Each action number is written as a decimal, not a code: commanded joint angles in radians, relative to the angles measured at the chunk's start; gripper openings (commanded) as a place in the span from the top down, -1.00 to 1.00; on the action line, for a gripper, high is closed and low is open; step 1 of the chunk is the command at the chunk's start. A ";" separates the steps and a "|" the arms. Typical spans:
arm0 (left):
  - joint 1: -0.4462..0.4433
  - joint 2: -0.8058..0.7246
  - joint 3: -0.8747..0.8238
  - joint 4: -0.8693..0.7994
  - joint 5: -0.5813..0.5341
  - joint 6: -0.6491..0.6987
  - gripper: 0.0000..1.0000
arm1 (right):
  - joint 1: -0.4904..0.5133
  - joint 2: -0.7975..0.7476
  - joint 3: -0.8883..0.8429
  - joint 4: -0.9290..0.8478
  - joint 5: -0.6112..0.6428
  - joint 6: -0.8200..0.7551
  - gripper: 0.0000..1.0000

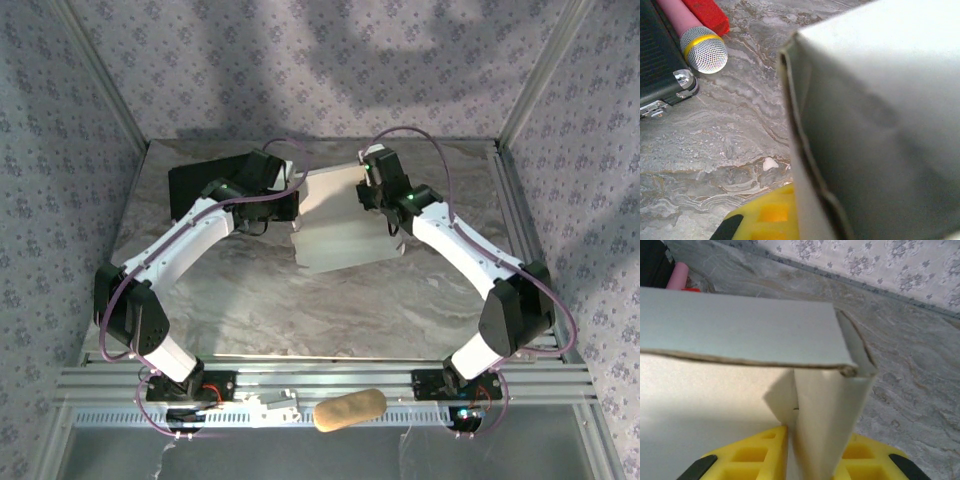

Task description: Fold the paper box

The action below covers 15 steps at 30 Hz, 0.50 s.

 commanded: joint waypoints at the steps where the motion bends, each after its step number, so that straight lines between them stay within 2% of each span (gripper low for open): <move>1: -0.008 -0.004 0.052 0.019 0.018 0.002 1.00 | -0.010 0.017 0.020 -0.035 -0.070 0.012 0.54; 8: -0.007 -0.002 0.049 0.021 0.019 0.002 1.00 | -0.020 0.020 0.020 -0.034 -0.062 0.020 0.65; 9: -0.007 -0.002 0.050 0.021 0.017 0.002 1.00 | -0.020 0.021 0.023 -0.034 -0.047 0.021 0.74; 11: -0.007 -0.002 0.053 0.019 0.016 0.002 1.00 | -0.007 0.035 0.040 -0.052 0.043 0.027 0.97; 15: -0.006 0.005 0.059 0.013 0.009 0.000 1.00 | 0.022 0.082 0.092 -0.135 0.233 0.059 1.00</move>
